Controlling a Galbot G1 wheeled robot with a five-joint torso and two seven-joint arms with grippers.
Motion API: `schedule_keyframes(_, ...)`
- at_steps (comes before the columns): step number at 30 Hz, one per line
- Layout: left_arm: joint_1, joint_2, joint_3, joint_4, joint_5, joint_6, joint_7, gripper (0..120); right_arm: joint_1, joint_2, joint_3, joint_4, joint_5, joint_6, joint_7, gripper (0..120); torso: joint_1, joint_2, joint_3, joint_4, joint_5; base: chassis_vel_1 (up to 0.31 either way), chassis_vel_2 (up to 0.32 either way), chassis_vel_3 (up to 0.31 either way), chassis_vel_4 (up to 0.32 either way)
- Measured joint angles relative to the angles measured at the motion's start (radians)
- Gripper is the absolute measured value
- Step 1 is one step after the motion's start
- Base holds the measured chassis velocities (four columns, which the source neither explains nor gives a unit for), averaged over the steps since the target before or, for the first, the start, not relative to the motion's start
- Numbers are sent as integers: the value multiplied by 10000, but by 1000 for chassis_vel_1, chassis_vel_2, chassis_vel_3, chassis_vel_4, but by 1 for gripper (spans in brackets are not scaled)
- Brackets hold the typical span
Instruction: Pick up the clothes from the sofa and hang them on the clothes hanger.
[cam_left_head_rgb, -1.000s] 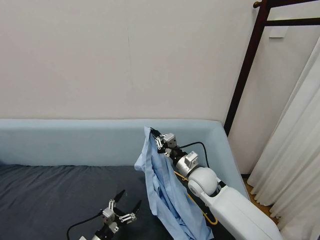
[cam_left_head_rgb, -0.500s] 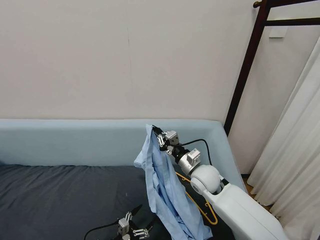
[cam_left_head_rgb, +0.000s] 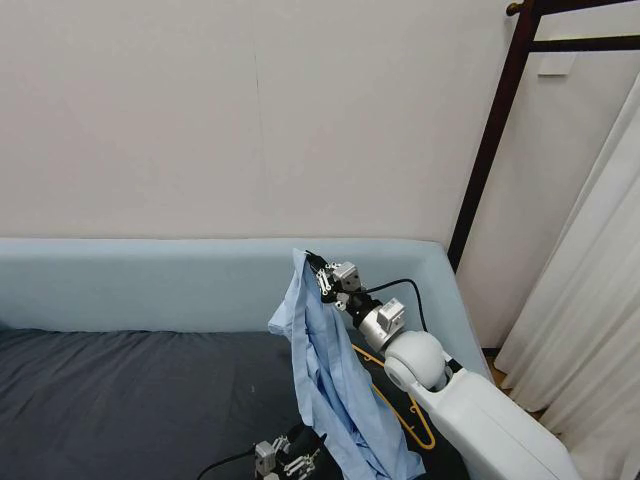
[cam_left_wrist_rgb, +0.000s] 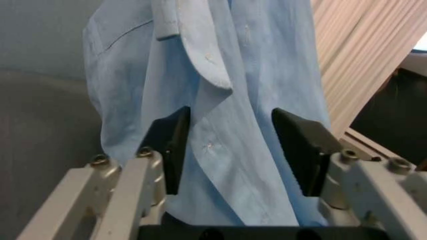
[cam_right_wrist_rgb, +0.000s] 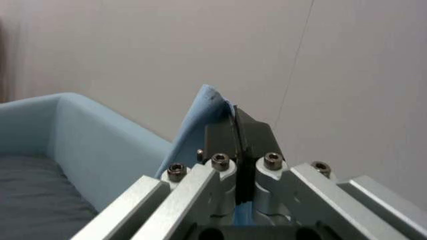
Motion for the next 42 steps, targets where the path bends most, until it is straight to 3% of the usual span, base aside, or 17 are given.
schedule_keyframes(6, -93, -232, -7, 18, -132, -135, -263, 26, -104, -79, 9, 167, 12, 3, -20, 0, 0, 0, 0, -1, -1, 0, 0, 0, 0)
schedule_keyframes(14, -82, -194, -125, -164, -189, -288, -439, 20, -220, -106, 43, 197, -6, 29, -73, 0, 0, 0, 0, 0, 0, 0, 0, 0, 0)
schedule_keyframes(18, 19, -130, -240, -376, -259, -354, -448, 1, -223, -105, 103, 102, -15, 73, -78, 0, 0, 0, 0, 0, -1, 0, 0, 0, 0)
schedule_keyframes(25, 266, 238, -487, -987, -533, -445, -429, 0, -238, -110, 256, -103, 130, 170, 87, 0, 0, 0, 0, 0, -2, 0, 0, 0, 0)
schedule_keyframes(33, 469, 1383, -1147, -3133, -926, -563, -645, 0, -143, -573, 747, 592, 1067, -96, 379, 0, 0, 0, 0, 0, -5, 0, 0, 0, 0)
schedule_keyframes(35, 401, 2272, -1555, -4314, -929, -553, -918, 0, -31, -1004, 1063, 1204, 1712, -323, 502, 0, 0, 0, 0, 1, -4, 0, 0, 0, 0)
schedule_keyframes(36, 401, 2272, -1555, -4314, -929, -553, -918, 0, -31, -1004, 1063, 1204, 1712, -323, 502, 0, 0, 0, 0, 1, -4, 0, 0, 0, 0)
schedule_keyframes(40, 326, 4032, -2347, -6209, -1315, -246, -1478, 0, -41, -1870, 1443, 2294, 2658, -783, 916, 0, 0, 0, -1, -1, 0, 0, 0, 0, 0)
schedule_keyframes(41, 326, 4032, -2347, -6209, -1315, -246, -1478, 0, -41, -1870, 1443, 2294, 2658, -783, 916, 0, 0, 0, -1, -1, 0, 0, 0, 0, 0)
schedule_keyframes(42, 295, 4438, -2634, -6605, -1538, -129, -1622, 0, -88, -2129, 1541, 2591, 2824, -950, 1019, 0, -1, 1, -2, -3, 1, 0, 0, 0, 0)
